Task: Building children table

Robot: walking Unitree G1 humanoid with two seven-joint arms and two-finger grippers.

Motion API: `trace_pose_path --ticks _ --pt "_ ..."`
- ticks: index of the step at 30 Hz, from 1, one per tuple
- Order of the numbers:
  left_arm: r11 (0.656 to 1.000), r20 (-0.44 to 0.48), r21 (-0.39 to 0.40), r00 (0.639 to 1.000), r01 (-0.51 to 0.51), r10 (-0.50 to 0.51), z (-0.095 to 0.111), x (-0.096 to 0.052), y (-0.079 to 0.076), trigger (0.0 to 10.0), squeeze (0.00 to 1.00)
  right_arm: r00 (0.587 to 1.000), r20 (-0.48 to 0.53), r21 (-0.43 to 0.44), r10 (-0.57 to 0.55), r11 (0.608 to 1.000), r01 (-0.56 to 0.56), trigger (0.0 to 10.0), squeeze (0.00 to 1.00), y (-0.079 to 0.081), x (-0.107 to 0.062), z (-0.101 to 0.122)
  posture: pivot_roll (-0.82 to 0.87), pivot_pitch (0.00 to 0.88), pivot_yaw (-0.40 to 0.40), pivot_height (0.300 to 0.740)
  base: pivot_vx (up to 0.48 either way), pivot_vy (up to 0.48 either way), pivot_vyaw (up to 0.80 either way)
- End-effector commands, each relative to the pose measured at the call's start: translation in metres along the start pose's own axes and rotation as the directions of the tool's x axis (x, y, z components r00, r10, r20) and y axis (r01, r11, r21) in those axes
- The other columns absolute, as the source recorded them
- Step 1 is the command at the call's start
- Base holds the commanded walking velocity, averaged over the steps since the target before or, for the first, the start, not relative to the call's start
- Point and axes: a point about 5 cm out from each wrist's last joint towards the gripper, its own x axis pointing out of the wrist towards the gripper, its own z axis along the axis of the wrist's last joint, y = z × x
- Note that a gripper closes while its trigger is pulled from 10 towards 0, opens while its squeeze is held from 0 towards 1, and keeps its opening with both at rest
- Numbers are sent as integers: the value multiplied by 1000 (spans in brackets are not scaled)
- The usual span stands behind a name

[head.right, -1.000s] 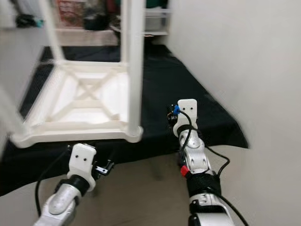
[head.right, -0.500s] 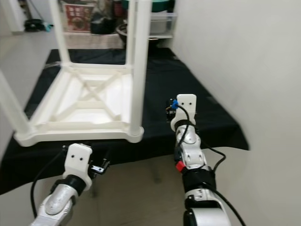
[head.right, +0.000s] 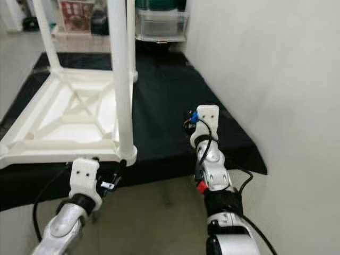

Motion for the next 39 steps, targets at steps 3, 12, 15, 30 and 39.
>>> trace_pose_path --ticks 3,12,15,30,39 --pt "1000 -7 -12 1000 9 -9 -1 0 -3 10000 0 999 -4 -14 34 999 -34 10000 0 3 -2 -2 45 42 -94 740 0 0 596" --pt "1000 0 -9 1000 18 -18 0 0 -4 10000 0 1000 1 -15 -10 1000 10 10000 0 -1 1 3 44 50 -93 740 0 0 800" --pt "1000 -2 -5 1000 19 -19 1 0 -4 10000 0 997 -9 -16 -78 997 78 10000 0 -9 4 5 45 52 -91 740 0 0 533" --pt "1000 -5 -9 1000 23 -23 0 0 -4 10000 0 1000 20 204 -12 979 8 10000 0 -21 9 14 43 58 -86 740 0 0 0" --pt "1000 -9 -11 1000 29 -29 -1 -1 -4 10000 0 984 179 462 17 881 -99 10000 0 -73 10 40 40 44 -80 740 0 0 0"
